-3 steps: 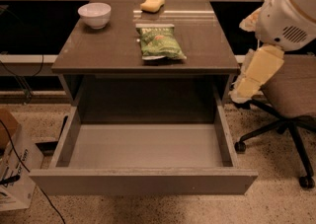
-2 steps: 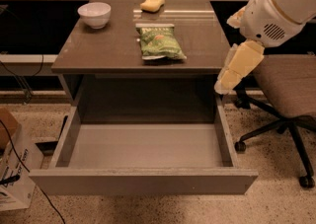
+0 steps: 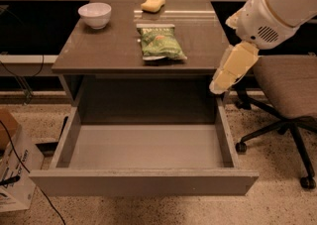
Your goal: Place green jalapeno chip bag into top drawer
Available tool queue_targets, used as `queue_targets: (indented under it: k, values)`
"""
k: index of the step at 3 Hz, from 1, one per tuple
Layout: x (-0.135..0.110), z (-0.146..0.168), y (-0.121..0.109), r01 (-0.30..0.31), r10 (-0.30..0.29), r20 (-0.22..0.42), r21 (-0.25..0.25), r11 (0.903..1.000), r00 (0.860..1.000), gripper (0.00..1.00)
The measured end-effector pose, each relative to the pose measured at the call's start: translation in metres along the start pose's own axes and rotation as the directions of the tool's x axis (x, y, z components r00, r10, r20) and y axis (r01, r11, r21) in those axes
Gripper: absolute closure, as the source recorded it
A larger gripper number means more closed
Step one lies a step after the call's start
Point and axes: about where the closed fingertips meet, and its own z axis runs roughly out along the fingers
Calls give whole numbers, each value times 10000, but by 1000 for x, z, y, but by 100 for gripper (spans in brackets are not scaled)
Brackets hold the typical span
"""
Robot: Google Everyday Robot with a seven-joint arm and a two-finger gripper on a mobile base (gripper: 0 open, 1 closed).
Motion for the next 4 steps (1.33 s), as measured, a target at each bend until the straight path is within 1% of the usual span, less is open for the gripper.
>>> queue_targets:
  k: [1,2,3,4]
  values:
    - [-10,28,-20,-750,735,1013,102,9971,9921,0]
    - [-28,67,-50,-1233,1225,1982,-85,9923,9725,0]
    - [-38,119,-84,-1926,2026,2802,-631,9792,9383,0]
    - [-40,151,-108,-2357,2559,3094,-1017,9665,9158,0]
